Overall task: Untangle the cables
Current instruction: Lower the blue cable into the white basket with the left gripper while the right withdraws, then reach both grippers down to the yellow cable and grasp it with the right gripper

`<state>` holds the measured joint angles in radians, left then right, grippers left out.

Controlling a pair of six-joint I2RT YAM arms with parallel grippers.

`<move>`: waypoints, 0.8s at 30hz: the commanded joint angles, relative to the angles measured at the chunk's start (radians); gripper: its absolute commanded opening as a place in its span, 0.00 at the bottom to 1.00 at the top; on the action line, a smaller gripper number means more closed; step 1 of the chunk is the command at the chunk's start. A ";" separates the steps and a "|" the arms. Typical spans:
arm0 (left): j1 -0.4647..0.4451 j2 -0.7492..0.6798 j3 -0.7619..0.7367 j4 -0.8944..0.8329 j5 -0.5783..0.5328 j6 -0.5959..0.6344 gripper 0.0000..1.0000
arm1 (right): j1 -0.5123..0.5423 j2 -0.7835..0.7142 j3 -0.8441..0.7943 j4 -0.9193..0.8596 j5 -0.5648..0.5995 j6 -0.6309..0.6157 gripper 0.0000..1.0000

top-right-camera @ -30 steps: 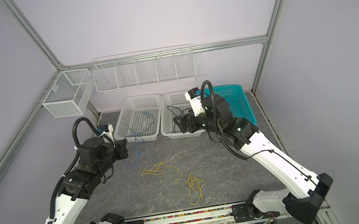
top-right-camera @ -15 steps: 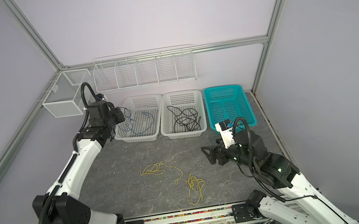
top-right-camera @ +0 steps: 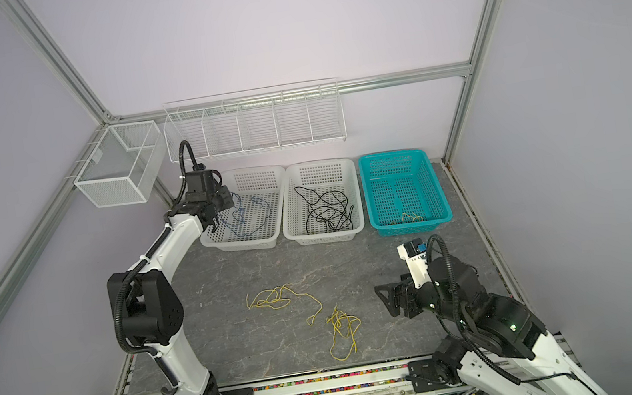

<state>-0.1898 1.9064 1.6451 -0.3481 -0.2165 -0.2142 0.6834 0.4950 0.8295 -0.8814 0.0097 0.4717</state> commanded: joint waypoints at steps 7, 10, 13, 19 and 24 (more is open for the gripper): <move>0.001 0.058 0.113 -0.092 0.106 0.040 0.32 | 0.007 0.000 -0.063 0.025 -0.055 0.075 0.88; 0.001 0.037 0.107 -0.097 0.127 0.036 0.40 | 0.012 0.026 -0.083 0.048 -0.074 0.089 0.89; 0.000 0.009 0.117 -0.125 0.123 0.022 0.45 | 0.021 0.050 -0.079 0.045 -0.059 0.082 0.89; -0.002 -0.126 0.072 -0.172 0.130 -0.078 0.59 | 0.076 0.131 -0.127 0.107 -0.085 0.119 0.92; -0.004 -0.289 -0.080 -0.182 0.200 -0.190 0.68 | 0.224 0.248 -0.175 0.197 -0.008 0.167 0.96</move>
<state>-0.1902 1.6928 1.6306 -0.5018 -0.0696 -0.3191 0.8524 0.6979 0.6743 -0.7582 -0.0406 0.5961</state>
